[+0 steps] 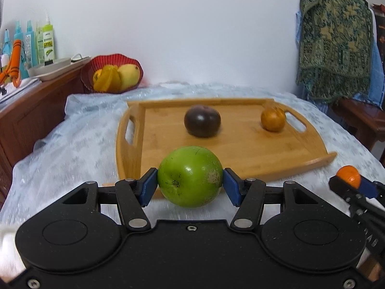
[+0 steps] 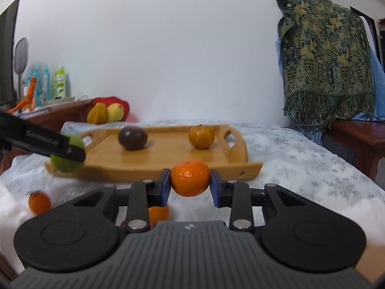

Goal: Organize fruits
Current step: 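Lower the green apple and mandarin onto the tray and open both tools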

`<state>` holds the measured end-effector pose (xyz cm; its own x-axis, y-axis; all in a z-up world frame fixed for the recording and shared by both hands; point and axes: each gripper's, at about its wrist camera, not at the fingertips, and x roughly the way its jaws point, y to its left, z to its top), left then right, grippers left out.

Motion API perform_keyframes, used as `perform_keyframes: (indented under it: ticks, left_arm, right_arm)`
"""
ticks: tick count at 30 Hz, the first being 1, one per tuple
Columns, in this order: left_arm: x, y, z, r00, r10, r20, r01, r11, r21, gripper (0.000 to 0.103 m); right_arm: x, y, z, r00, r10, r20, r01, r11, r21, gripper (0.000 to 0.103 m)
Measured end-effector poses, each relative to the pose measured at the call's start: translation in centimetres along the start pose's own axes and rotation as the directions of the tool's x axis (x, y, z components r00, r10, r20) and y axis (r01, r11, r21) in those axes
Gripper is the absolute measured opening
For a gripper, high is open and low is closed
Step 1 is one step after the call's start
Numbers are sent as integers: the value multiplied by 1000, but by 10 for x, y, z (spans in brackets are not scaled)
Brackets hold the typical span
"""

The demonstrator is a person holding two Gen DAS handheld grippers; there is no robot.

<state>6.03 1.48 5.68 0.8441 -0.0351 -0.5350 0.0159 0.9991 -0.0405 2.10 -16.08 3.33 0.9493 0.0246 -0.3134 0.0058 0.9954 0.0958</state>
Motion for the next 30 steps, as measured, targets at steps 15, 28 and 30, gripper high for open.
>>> perform_keyframes:
  ticks: [15, 28, 30]
  left_arm:
    - [70, -5, 31, 999, -50, -3, 50, 999, -4, 56]
    - [115, -20, 43, 994, -75, -83, 77, 997, 22, 57]
    - [116, -21, 43, 994, -75, -80, 77, 997, 30, 57]
  right_arm:
    - [79, -13, 36, 999, -17, 41, 20, 997, -77, 38]
    - [144, -21, 43, 992, 29, -121, -26, 999, 21, 39]
    - [147, -22, 41, 990, 16, -138, -12, 999, 32, 39]
